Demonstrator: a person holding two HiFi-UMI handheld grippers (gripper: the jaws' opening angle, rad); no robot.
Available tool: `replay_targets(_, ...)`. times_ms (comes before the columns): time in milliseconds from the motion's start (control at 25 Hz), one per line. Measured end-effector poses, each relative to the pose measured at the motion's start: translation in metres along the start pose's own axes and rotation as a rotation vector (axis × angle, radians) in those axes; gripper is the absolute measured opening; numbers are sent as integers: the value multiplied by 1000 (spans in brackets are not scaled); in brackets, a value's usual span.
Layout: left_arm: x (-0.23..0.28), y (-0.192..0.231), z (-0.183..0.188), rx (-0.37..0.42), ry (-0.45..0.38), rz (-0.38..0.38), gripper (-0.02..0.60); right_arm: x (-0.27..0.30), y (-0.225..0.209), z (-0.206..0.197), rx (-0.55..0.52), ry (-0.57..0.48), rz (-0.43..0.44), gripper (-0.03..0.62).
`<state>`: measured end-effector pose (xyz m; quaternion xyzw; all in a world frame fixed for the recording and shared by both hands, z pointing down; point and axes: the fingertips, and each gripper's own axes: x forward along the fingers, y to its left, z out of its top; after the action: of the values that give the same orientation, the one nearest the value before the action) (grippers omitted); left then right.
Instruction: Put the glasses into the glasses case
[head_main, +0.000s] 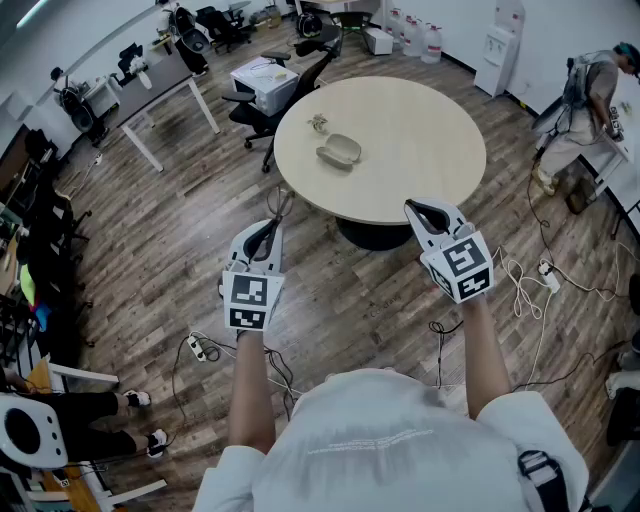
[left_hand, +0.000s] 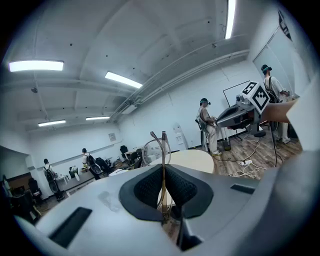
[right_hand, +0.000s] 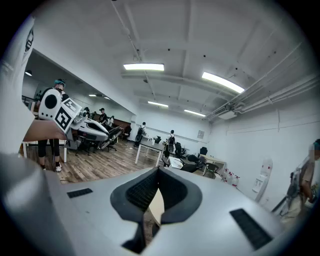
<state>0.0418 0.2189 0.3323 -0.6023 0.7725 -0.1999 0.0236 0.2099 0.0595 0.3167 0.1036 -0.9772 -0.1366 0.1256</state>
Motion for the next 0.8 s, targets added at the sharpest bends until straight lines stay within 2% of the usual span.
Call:
replay_targets(480,-6,11,-7,-13,-9,-1,22,6,11,4,27,-5,-5,0)
replay_targets(800,-27,29,-30,-26,-5,-21,22,13,44,5,13,33,-23,0)
